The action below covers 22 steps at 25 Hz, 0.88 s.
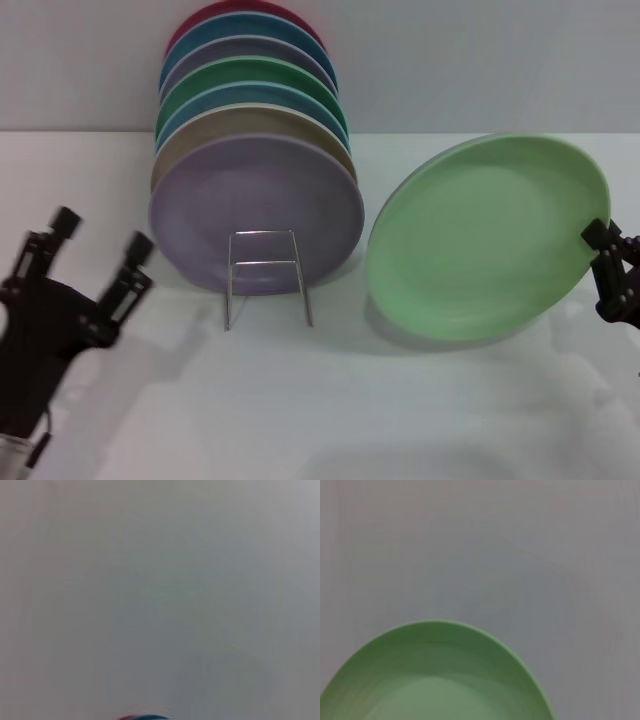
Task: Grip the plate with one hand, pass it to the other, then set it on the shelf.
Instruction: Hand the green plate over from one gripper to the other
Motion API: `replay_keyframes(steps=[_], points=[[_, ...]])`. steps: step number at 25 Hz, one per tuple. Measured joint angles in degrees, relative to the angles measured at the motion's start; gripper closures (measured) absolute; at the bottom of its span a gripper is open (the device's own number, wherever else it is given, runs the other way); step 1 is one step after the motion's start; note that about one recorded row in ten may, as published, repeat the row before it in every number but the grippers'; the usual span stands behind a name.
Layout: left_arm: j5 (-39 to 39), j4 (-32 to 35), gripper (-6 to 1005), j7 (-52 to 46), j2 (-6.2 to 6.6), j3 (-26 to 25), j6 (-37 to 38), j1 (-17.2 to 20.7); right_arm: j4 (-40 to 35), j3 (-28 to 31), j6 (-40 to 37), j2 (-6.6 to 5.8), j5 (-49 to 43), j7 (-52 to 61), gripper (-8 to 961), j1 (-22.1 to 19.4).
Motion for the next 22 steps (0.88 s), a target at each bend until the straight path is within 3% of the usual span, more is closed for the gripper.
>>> replay_keyframes(steps=[6, 22], points=[[-0.3, -0.5, 165, 4.0, -0.20, 4.2, 0.0, 0.2, -0.3, -0.4, 0.1, 0.36, -0.3, -0.9, 934, 0.4], [0.0, -0.6, 165, 4.0, -0.16, 6.7, -0.4, 0.8, -3.1, -3.6, 4.7, 1.43, -0.9, -2.2, 933, 0.9]])
